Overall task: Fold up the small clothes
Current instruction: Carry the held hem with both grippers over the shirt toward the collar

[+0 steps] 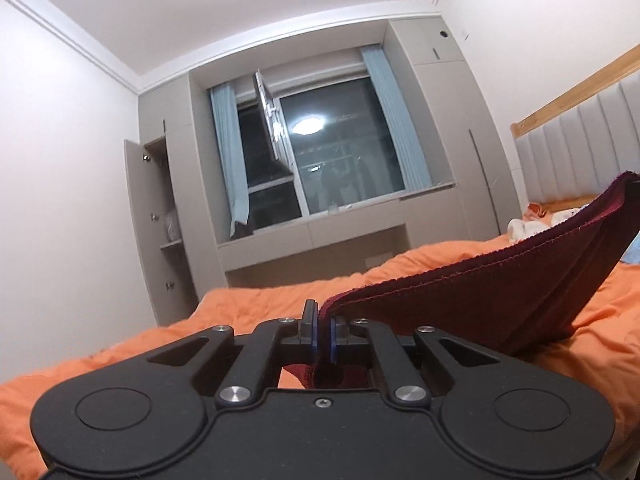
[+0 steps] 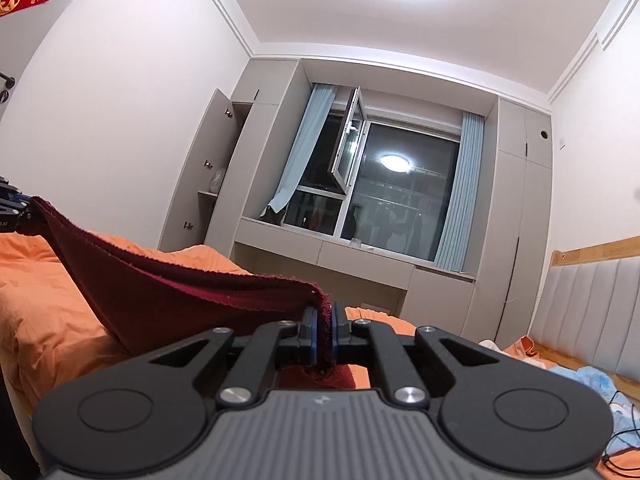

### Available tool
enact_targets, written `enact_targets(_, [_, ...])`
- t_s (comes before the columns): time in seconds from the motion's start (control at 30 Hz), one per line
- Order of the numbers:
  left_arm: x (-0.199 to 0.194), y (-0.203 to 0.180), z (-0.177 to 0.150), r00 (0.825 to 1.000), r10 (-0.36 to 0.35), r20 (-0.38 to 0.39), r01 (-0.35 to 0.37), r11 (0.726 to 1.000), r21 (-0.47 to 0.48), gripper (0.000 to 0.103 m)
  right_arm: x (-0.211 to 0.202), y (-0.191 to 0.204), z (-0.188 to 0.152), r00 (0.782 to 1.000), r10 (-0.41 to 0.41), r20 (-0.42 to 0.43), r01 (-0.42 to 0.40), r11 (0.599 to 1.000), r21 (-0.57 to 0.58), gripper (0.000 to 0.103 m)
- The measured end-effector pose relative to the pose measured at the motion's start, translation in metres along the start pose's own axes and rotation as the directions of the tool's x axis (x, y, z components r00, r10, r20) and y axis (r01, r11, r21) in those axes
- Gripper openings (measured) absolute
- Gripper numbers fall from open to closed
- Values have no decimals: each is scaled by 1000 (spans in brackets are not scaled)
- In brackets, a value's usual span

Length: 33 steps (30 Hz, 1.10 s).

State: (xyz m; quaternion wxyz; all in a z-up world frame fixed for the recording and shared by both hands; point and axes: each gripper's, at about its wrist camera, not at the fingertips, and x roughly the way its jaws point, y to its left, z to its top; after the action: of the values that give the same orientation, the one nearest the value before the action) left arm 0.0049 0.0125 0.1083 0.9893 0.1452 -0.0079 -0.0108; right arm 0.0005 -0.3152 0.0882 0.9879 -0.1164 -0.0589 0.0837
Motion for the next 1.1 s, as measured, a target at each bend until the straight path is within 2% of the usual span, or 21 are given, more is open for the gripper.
enact_targets(0.13, [14, 3, 7, 999, -31, -14, 30, 999, -36, 6, 22, -2, -5, 1000, 2, -7, -2, 1000, -11, 7])
enact_targets(0.37, [68, 2, 17, 999, -26, -36, 26, 1000, 4, 7, 86, -6, -5, 1000, -3, -9, 3, 998, -60, 7])
enact_targets(0.5, [119, 1, 19, 999, -11, -53, 14, 999, 47, 8, 136, -12, -15, 999, 1, -39, -3, 999, -54, 7])
enact_targets(0.63, [181, 3, 12, 993, -23, -117, 28, 999, 37, 8, 192, -15, -31, 996, 12, -91, -20, 997, -81, 7])
enact_targets(0.73, [232, 10, 2, 980, -56, -190, 58, 998, 6, 8, 235, -15, -47, 989, 30, -144, -45, 994, -101, 7])
enact_targets(0.87, [294, 10, -21, 960, -52, -277, 57, 998, 10, 8, 288, -8, -71, 975, 52, -217, -78, 990, -115, 7])
enact_targets(1.1, [380, 12, -64, 908, -54, -416, 38, 998, -46, 9, 353, 3, -116, 939, 81, -335, -127, 985, -115, 7])
